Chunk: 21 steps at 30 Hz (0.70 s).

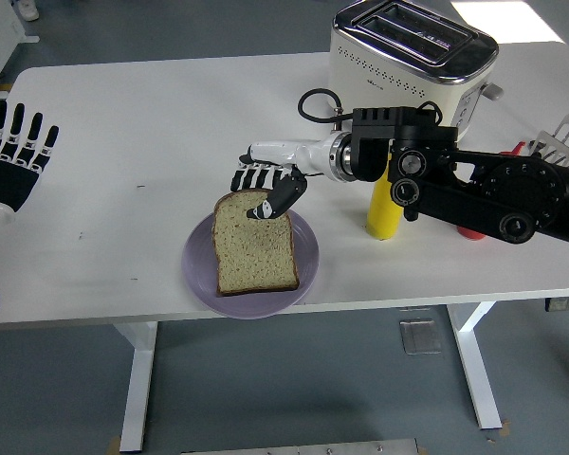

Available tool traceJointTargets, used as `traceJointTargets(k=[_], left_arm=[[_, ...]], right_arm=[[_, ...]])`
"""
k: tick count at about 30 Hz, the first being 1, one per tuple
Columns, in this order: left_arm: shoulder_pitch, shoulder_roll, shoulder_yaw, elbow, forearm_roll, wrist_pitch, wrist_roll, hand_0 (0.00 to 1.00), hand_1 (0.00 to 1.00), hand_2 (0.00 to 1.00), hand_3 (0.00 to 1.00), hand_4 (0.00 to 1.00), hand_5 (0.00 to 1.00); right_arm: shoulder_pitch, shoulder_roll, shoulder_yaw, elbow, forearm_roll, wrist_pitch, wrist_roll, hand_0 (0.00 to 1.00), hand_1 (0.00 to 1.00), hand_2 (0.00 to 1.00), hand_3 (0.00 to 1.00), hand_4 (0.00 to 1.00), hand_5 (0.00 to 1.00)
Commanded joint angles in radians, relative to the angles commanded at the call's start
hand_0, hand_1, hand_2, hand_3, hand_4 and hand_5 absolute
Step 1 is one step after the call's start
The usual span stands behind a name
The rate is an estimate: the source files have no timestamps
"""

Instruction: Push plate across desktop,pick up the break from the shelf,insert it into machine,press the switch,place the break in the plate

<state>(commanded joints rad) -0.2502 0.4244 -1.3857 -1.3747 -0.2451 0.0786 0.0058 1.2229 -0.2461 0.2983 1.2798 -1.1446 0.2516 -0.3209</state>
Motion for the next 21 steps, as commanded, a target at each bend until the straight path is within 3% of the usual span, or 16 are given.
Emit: traceJointTargets(k=[3, 4, 12, 21], left_arm=[[0.001, -0.001, -0.004, -0.002, 0.000, 0.000, 0.000, 0.847, 0.807, 0.731, 0.727, 0.808, 0.998], [0.002, -0.001, -0.006, -0.002, 0.001, 0.000, 0.000, 0.855, 0.823, 0.807, 0.792, 0.783, 0.998], [0.003, -0.002, -0.018, -0.008, 0.002, 0.000, 0.001, 0.859, 0.830, 0.820, 0.828, 0.789, 0.998], [0.002, -0.004, -0.024, -0.018, 0.000, 0.000, 0.001, 0.855, 0.823, 0.809, 0.829, 0.805, 0.998]], right_arm=[[-0.004, -0.017, 0.030, 0.026, -0.003, 0.010, -0.004, 0.646, 0.706, 0.642, 0.655, 0.698, 0.184], [-0.005, -0.023, 0.039, 0.035, -0.003, 0.014, -0.005, 0.635, 0.636, 0.576, 0.618, 0.717, 0.208], [-0.015, -0.061, 0.104, 0.090, -0.005, 0.050, -0.014, 0.626, 0.621, 0.566, 0.603, 0.726, 0.209], [-0.069, -0.147, 0.252, 0.213, 0.041, 0.164, -0.050, 0.616, 0.611, 0.583, 0.609, 0.731, 0.224]])
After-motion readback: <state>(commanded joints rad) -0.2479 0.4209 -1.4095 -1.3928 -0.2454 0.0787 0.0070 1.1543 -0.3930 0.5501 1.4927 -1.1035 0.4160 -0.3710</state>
